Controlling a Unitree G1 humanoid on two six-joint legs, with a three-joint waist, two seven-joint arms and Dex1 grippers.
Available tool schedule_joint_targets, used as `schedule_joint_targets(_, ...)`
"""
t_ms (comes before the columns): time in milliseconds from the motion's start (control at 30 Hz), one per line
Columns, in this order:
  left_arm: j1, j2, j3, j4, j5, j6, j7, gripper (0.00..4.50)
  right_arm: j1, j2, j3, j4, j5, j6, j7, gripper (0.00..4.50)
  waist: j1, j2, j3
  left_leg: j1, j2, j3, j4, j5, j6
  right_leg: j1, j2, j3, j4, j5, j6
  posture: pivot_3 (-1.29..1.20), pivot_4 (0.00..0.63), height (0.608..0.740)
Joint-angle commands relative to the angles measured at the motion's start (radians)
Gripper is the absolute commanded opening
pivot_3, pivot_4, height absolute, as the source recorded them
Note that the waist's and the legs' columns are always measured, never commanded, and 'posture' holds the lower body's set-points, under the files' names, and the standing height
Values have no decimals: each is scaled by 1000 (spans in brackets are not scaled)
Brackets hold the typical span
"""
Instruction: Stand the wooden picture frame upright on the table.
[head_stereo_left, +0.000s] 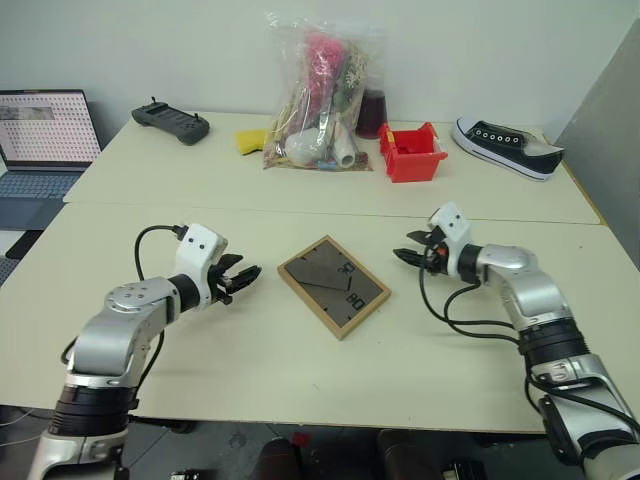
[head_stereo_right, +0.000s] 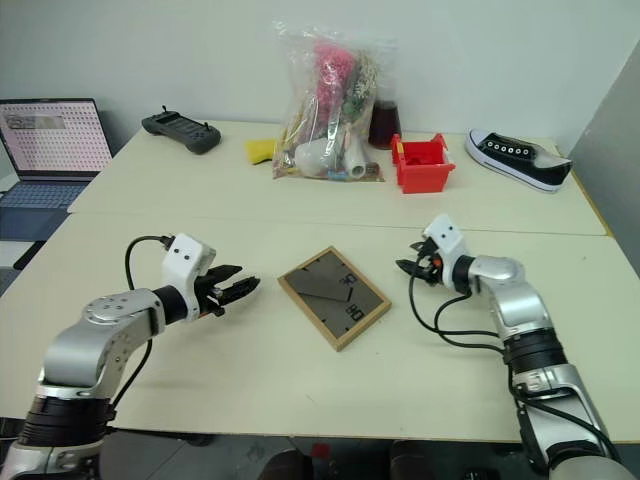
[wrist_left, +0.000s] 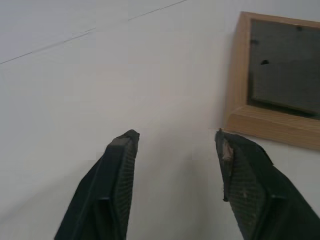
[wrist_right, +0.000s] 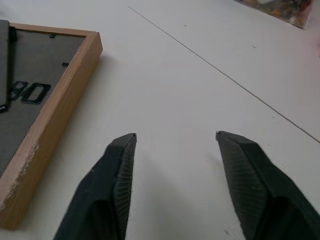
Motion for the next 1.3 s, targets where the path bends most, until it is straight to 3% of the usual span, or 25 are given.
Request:
schedule_joint_targets(33, 6, -76, -34, -56, 49, 0, 106, 1549, 2, 38, 9, 0, -19, -41, -21, 1508, 4, 0, 0, 0, 0, 0, 0, 0, 0, 0, 0, 0, 0, 0, 0, 0, 150, 740)
schedule_joint_targets(233, 10, -119, -87, -66, 84, 24, 137, 295, 37, 89, 38, -45, -24, -21, -25, 58, 7, 0, 0, 0, 0, 0, 0, 0, 0, 0, 0, 0, 1, 0, 0, 0, 150, 740)
schedule_joint_targets(267, 16, -120, -95, -71, 85, 28, 133, 22, 46, 92, 43, -59, -19, -12, -17, 0, 7, 0, 0, 0, 0, 0, 0, 0, 0, 0, 0, 0, 1, 0, 0, 0, 150, 740)
schedule_joint_targets(567, 1, -148, -231, -108, 77, 44, 47, 22, 209, 19, 66, -405, 71, 176, 90, 0, 12, 0, 0, 1, 0, -1, 0, 0, 0, 1, 0, -1, 1, 0, 0, 0, 150, 740)
schedule_joint_targets(733, -20, -166, -267, -103, 82, 48, 23, 22, 277, -24, 52, -516, 94, 252, 68, 0, 12, 0, -1, 1, -1, -1, 0, 0, 0, 2, 0, -1, 0, 0, 0, 0, 150, 740)
schedule_joint_targets(967, -7, -21, -222, -157, 60, 84, -91, 22, 276, -82, 0, -466, 17, 216, -28, 0, 10, 0, -1, 1, -1, -1, 0, 0, 0, 2, 0, 0, 0, 0, 0, 0, 150, 740)
schedule_joint_targets(1067, -31, 48, -120, -136, -44, 121, -195, 22, 268, -100, -13, -454, 23, 203, -26, 0, 8, -1, 0, 1, 0, -1, 0, 0, 0, 1, 1, -1, 0, 0, 0, 0, 150, 740)
schedule_joint_targets(1133, -51, 61, -38, -117, -178, 215, -268, 403, 261, -100, -14, -441, 25, 193, -27, 0, 7, -1, 0, 1, 0, -1, 0, 0, 0, 1, 1, -1, 0, 0, 0, 0, 150, 740)
schedule_joint_targets(1233, -129, 62, 115, -10, -422, 549, -338, 916, 249, -92, -9, -406, 16, 169, -27, 0, 7, -1, 0, 1, 0, -1, 0, 0, 0, 1, 1, -1, 0, 0, 0, 0, 150, 740)
schedule_joint_targets(1300, -177, 72, 155, 73, -506, 733, -360, 1329, 242, -80, -5, -394, 19, 165, -29, 0, 4, -1, 0, 1, 0, -2, 0, 0, 0, 1, 1, -1, 0, 0, 0, 0, 150, 740)
